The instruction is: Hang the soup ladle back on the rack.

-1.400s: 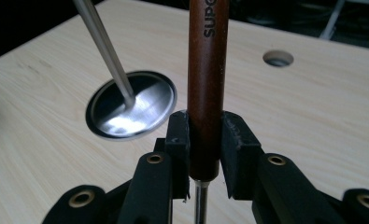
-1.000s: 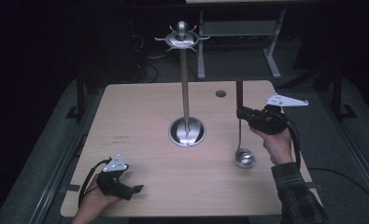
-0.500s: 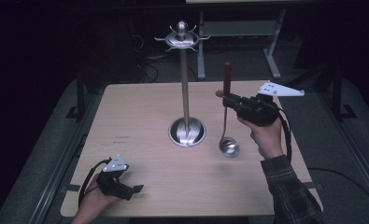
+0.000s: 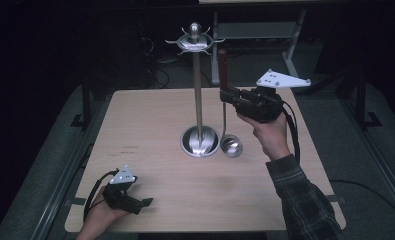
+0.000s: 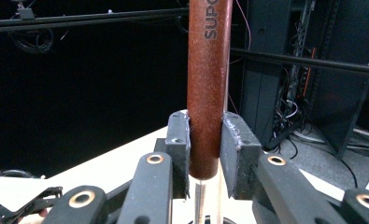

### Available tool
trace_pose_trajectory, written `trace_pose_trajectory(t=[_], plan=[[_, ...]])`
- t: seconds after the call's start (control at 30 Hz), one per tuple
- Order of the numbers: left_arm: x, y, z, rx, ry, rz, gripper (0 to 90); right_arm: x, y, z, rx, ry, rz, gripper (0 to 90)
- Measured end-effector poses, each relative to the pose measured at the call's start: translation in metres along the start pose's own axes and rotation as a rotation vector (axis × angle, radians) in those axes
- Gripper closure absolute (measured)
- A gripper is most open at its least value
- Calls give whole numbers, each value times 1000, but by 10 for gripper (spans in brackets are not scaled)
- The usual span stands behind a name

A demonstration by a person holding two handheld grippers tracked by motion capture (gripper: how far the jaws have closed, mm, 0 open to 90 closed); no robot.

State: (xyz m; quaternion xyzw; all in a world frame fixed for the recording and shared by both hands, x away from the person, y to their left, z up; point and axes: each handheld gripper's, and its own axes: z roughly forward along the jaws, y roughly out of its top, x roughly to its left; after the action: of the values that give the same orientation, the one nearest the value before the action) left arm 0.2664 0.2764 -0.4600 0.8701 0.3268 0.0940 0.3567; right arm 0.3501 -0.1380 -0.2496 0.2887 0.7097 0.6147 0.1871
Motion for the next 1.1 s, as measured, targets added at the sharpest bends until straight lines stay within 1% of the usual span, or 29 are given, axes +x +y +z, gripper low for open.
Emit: trace_pose_trajectory(t=[0.17, 0.27, 0.6, 0.77, 0.9, 1.1], plan=[[0, 0, 0, 3, 0, 4, 0, 4, 7, 4, -4, 8, -12, 744], [0, 0, 0, 4, 0, 4, 0, 7, 12, 9, -1, 7, -18, 744], [0, 0, 0, -1, -1, -1, 0, 8, 9, 19, 13, -14, -20, 744], [0, 0, 0, -1, -1, -2, 0, 6, 8, 23, 22, -25, -23, 744], [0, 0, 0, -1, -2, -3, 0, 3, 7, 26, 26, -42, -22, 743], [0, 0, 0, 0, -4, -1, 0, -2, 6, 29, 20, -46, -12, 743]])
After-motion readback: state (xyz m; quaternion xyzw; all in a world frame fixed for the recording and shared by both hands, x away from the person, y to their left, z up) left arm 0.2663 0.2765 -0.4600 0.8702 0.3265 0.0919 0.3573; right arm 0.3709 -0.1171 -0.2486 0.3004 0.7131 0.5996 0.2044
